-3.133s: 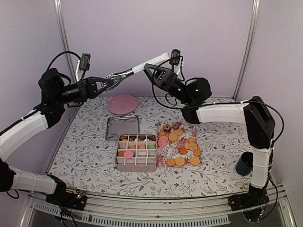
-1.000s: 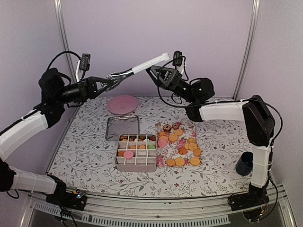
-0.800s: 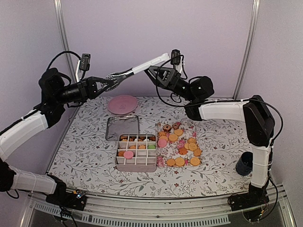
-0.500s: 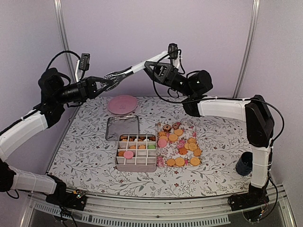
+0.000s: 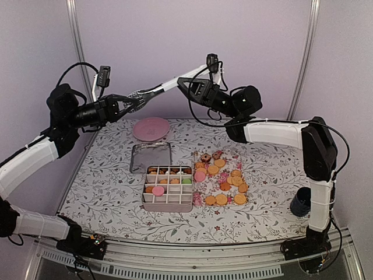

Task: Pack the cookies
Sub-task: Pass from the left arm to the right

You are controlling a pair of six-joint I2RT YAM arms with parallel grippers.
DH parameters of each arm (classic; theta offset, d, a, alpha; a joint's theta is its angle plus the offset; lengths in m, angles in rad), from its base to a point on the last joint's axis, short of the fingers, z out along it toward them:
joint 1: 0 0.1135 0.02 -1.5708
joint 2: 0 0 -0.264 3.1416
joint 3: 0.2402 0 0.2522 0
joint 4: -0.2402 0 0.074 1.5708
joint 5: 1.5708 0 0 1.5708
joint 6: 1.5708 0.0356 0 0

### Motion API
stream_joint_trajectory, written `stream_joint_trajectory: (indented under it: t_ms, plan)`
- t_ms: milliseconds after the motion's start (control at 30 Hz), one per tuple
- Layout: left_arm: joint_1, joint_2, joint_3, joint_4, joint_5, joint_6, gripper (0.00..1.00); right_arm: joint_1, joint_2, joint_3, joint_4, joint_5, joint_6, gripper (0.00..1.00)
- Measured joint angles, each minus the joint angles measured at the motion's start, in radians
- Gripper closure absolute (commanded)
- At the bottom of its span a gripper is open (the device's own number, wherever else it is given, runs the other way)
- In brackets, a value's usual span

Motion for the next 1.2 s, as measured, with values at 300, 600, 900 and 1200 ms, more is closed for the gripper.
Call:
stream_joint_trajectory:
  t_ms: [300,600,900,1200]
  plan:
    - [0.012,0.000,0.000,-0.058,-0.047,0.079,0.40,0.003,-0.026,-0.119,-0.078,0.005,-0.080,0.60]
    - [0.118,0.093,0.182,-0.533,-0.085,0.423,0.19,0.007,-0.214,-0.291,-0.331,0.034,-0.306,0.59]
    - [0.238,0.294,0.297,-0.974,-0.209,0.726,0.18,0.080,-0.343,-0.385,-0.607,0.121,-0.578,0.57]
    - [0.344,0.373,0.297,-1.111,-0.237,0.793,0.13,0.219,-0.344,-0.375,-0.860,0.243,-0.821,0.56]
